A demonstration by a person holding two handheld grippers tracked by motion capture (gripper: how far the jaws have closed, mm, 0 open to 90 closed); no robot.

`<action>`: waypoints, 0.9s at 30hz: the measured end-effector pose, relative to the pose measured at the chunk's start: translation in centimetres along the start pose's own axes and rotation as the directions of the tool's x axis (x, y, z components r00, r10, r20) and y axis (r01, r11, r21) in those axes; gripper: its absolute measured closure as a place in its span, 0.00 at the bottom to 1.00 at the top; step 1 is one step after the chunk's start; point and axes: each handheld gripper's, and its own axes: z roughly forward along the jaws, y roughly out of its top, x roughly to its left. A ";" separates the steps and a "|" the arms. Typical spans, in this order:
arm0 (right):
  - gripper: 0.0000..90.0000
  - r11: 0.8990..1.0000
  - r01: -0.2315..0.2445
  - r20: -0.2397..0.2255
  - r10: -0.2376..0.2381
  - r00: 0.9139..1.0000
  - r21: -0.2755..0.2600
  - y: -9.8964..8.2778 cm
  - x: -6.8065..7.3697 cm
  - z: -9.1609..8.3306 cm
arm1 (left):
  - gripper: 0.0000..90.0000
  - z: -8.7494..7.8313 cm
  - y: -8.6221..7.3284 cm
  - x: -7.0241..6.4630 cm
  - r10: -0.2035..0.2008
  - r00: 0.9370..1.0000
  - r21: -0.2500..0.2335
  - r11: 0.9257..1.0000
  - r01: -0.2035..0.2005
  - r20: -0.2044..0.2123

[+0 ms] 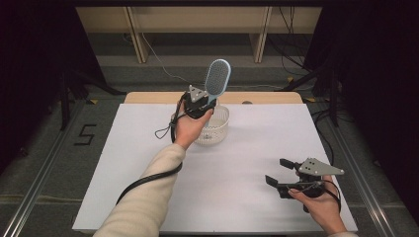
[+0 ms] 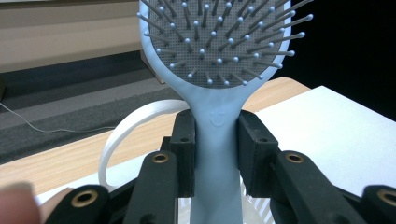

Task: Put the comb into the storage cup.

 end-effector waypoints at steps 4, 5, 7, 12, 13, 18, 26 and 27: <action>0.20 1.000 0.003 -0.002 -0.003 1.000 0.002 0.0 0.0 0.0 | 0.77 0.1 0.0 0.1 0.000 1.000 -0.001 1.000 0.000 0.001; 0.20 1.000 0.001 -0.004 -0.001 1.000 0.000 0.0 0.0 0.0 | 0.77 0.1 -0.1 0.1 -0.001 1.000 -0.001 1.000 0.001 0.001; 0.20 1.000 0.000 -0.002 0.000 1.000 -0.002 0.0 0.0 0.0 | 0.77 0.1 -0.1 0.1 -0.001 1.000 0.000 1.000 0.001 0.002; 0.19 1.000 0.000 -0.004 0.000 1.000 -0.006 0.0 0.0 0.0 | 0.77 0.2 -0.3 0.1 -0.004 1.000 0.001 1.000 0.004 0.003; 0.19 1.000 0.001 -0.003 -0.001 1.000 -0.007 0.0 0.0 0.0 | 0.77 0.2 -0.3 0.1 -0.005 1.000 0.001 1.000 0.005 0.002; 0.18 1.000 0.003 -0.003 -0.003 1.000 -0.007 0.0 0.0 0.0 | 0.77 0.3 -0.5 0.2 -0.006 1.000 0.002 1.000 0.006 0.002; 0.17 1.000 0.010 -0.001 -0.010 1.000 -0.009 0.0 0.0 0.0 | 0.77 0.4 -0.6 0.2 -0.005 1.000 0.000 1.000 0.005 0.002; 0.17 1.000 0.010 -0.002 -0.010 1.000 -0.009 0.0 0.0 -0.1 | 0.77 0.4 -0.6 0.2 -0.005 1.000 0.000 1.000 0.005 0.002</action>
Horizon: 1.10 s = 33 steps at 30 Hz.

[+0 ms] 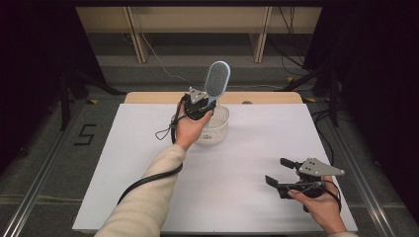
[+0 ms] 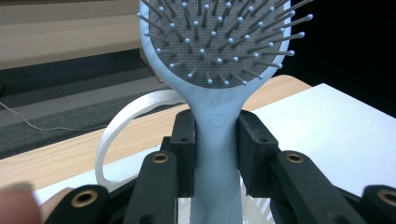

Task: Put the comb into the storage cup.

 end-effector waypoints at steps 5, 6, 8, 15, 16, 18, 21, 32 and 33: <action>0.17 1.000 0.000 -0.001 0.000 1.000 -0.001 0.0 0.0 0.0 | 0.77 0.1 -0.2 0.1 -0.002 1.000 0.003 1.000 0.002 -0.001; 0.17 1.000 0.000 -0.001 0.000 1.000 -0.001 0.0 0.0 0.0 | 0.77 0.1 -0.2 0.1 -0.002 1.000 0.004 1.000 0.002 -0.003; 0.17 1.000 0.000 0.000 0.000 1.000 0.001 0.0 0.0 0.0 | 0.77 0.2 -0.3 0.1 -0.001 1.000 0.006 1.000 0.001 -0.002; 0.18 1.000 0.001 -0.002 -0.001 1.000 0.000 0.0 0.0 0.0 | 0.77 0.2 -0.5 0.2 0.000 1.000 0.008 1.000 0.000 -0.006; 0.18 1.000 0.001 -0.001 -0.001 1.000 0.000 0.0 0.0 0.0 | 0.77 0.2 -0.5 0.2 -0.002 1.000 0.008 1.000 0.002 -0.007; 0.17 1.000 0.000 -0.001 0.000 1.000 0.000 0.0 0.0 0.0 | 0.77 0.3 -0.6 0.2 -0.002 1.000 0.010 1.000 0.002 -0.008; 0.18 1.000 -0.001 -0.002 0.001 1.000 0.000 0.0 0.0 0.0 | 0.77 0.3 -0.7 0.3 -0.002 1.000 0.012 1.000 0.002 -0.009; 0.18 1.000 -0.001 -0.002 0.001 1.000 0.001 0.0 0.0 0.0 | 0.77 0.6 -0.9 0.5 -0.005 1.000 0.026 1.000 0.005 -0.011; 0.18 1.000 0.000 -0.003 0.000 1.000 0.001 0.0 0.0 0.0 | 0.77 0.6 -1.0 0.5 -0.006 1.000 0.026 1.000 0.007 -0.012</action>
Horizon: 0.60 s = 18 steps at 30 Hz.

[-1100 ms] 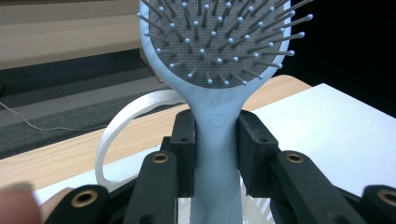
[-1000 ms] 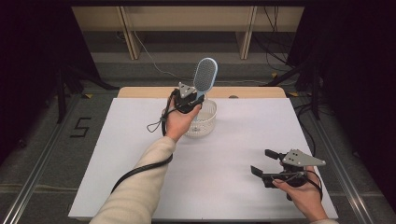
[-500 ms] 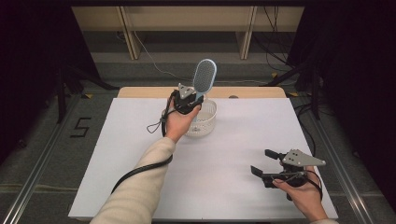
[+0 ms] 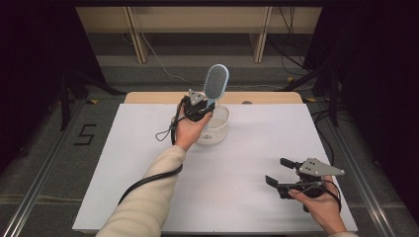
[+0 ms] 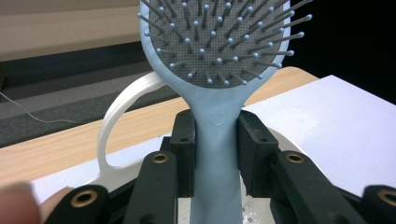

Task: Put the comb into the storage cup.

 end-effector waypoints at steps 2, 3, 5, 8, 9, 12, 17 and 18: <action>0.18 1.000 -0.001 0.000 0.001 1.000 0.000 0.0 0.0 0.0 | 0.77 0.0 -0.1 0.0 -0.002 1.000 0.002 1.000 0.002 -0.002; 0.18 1.000 0.000 0.000 0.000 1.000 -0.001 0.0 0.0 0.0 | 0.77 0.0 -0.1 0.0 -0.003 1.000 0.003 1.000 0.003 -0.001; 0.18 1.000 -0.001 -0.001 0.001 1.000 -0.003 0.0 0.0 0.0 | 0.77 0.0 -0.1 0.0 -0.002 1.000 0.004 1.000 0.002 -0.001; 0.18 1.000 0.001 -0.001 -0.001 1.000 -0.001 0.0 0.0 0.0 | 0.77 0.0 -0.1 0.0 0.000 1.000 0.005 1.000 0.000 -0.003; 0.18 1.000 0.001 0.000 -0.001 1.000 -0.002 0.0 0.0 0.0 | 0.77 0.0 -0.1 0.0 0.000 1.000 0.005 1.000 0.000 -0.004; 0.18 1.000 0.000 0.000 0.000 1.000 -0.002 0.0 0.0 0.0 | 0.77 0.0 -0.2 0.0 0.002 1.000 0.002 1.000 -0.002 -0.004; 0.18 1.000 0.001 -0.001 -0.001 1.000 -0.002 0.0 0.0 0.0 | 0.77 0.0 -0.2 -0.1 0.005 1.000 0.002 1.000 -0.005 -0.006; 0.18 1.000 -0.001 -0.001 0.001 1.000 -0.002 0.0 0.0 0.0 | 0.77 0.0 -0.2 -0.1 0.005 1.000 0.001 1.000 -0.005 -0.006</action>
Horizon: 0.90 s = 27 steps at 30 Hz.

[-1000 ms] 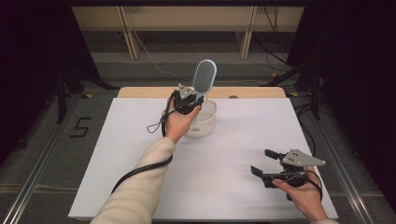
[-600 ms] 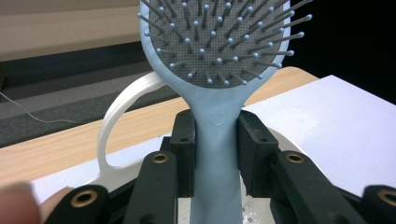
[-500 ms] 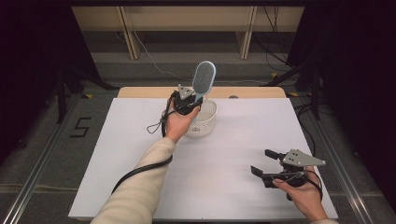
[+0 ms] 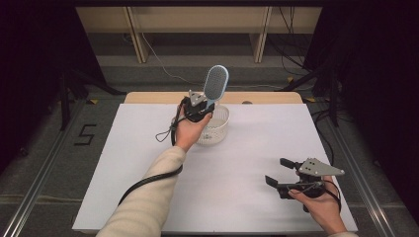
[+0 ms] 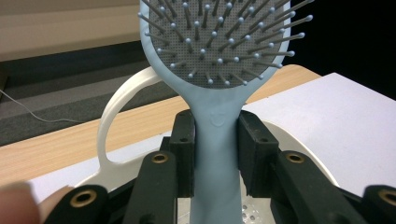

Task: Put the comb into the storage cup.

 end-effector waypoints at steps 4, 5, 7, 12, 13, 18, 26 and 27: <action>0.18 1.000 0.000 -0.001 0.000 1.000 0.000 0.0 0.0 0.0 | 0.77 0.0 -0.1 0.0 0.002 1.000 -0.003 1.000 -0.002 -0.003; 0.18 1.000 0.000 -0.002 0.000 1.000 0.001 0.0 0.0 0.0 | 0.77 0.0 -0.1 0.0 0.004 1.000 -0.003 1.000 -0.004 -0.004; 0.18 1.000 -0.001 -0.002 0.001 1.000 0.001 0.0 0.0 0.0 | 0.77 0.0 -0.1 0.0 0.006 1.000 -0.002 1.000 -0.007 -0.005; 0.18 1.000 0.000 -0.002 0.000 1.000 0.002 0.0 0.0 0.0 | 0.76 0.0 -0.1 0.0 0.014 1.000 -0.003 1.000 -0.014 -0.005; 0.18 1.000 -0.001 -0.002 0.001 1.000 0.001 0.0 0.0 0.0 | 0.76 0.0 -0.2 -0.1 0.011 1.000 -0.001 1.000 -0.011 -0.008; 0.18 1.000 -0.002 -0.003 0.002 1.000 0.001 0.0 0.0 0.0 | 0.76 0.1 -0.3 -0.1 0.011 1.000 0.004 1.000 -0.011 -0.007; 0.18 1.000 0.000 -0.003 0.000 1.000 0.000 0.0 0.0 0.0 | 0.76 0.3 -0.8 -0.1 0.028 1.000 0.025 0.999 -0.028 -0.012; 0.18 1.000 0.001 -0.002 -0.001 1.000 0.001 0.0 0.0 0.0 | 0.76 0.3 -0.9 -0.2 0.026 1.000 0.027 0.999 -0.025 -0.011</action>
